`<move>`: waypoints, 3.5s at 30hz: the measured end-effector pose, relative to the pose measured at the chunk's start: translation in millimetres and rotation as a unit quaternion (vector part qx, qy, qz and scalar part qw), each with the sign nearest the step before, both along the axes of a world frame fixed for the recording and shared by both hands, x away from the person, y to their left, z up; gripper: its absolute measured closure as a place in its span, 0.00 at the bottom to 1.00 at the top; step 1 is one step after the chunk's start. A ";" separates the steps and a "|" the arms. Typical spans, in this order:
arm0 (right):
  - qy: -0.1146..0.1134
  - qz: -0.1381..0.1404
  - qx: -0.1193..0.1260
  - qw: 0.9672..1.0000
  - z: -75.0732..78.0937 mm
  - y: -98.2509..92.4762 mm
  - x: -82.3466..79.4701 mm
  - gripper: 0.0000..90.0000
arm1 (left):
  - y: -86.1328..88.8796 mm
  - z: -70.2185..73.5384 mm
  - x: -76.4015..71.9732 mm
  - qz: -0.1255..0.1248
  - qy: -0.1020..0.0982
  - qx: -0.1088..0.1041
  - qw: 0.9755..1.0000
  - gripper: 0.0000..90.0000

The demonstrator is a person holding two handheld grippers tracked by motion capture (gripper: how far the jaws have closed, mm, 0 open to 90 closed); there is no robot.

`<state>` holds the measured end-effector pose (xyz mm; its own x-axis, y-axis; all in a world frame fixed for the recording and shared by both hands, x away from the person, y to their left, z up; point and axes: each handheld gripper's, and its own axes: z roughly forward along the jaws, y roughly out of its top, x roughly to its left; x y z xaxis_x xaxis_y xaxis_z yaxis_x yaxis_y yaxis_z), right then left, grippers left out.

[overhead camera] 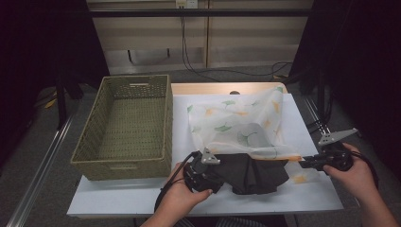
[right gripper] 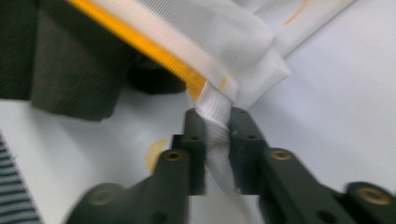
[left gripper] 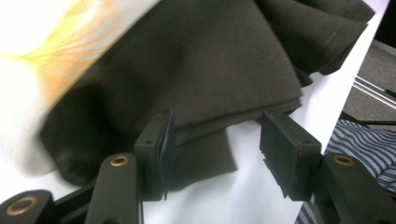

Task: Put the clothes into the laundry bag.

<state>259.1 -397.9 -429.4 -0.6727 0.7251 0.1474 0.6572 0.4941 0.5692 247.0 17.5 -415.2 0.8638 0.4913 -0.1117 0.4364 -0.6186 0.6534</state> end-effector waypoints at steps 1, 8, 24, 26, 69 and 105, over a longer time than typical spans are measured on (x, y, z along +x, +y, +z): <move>0.005 0.007 -0.004 1.000 -0.6 1.3 -1.5 0.94 | -3.1 -1.3 0.6 -0.004 0.000 0.000 1.000 0.51; 0.023 0.028 -0.002 0.999 -1.2 6.8 -11.5 0.95 | -23.7 -5.5 3.0 -0.023 0.008 0.003 1.000 0.46; 0.032 0.053 -0.007 0.998 -2.0 13.9 -15.8 0.95 | -58.2 1.1 3.4 -0.024 0.032 -0.053 0.998 0.28; 0.031 0.054 -0.008 0.998 -1.5 14.6 -15.5 0.95 | -58.3 8.1 2.3 -0.015 0.028 -0.060 0.998 0.28; 0.053 0.094 -0.006 0.994 -8.4 26.0 -20.5 0.95 | -91.9 -36.2 19.1 -0.010 -0.032 0.056 0.998 0.86; 0.078 0.129 -0.012 0.988 -1.9 17.9 -33.7 0.95 | -75.3 -20.4 65.0 0.074 -0.062 -0.018 0.995 0.67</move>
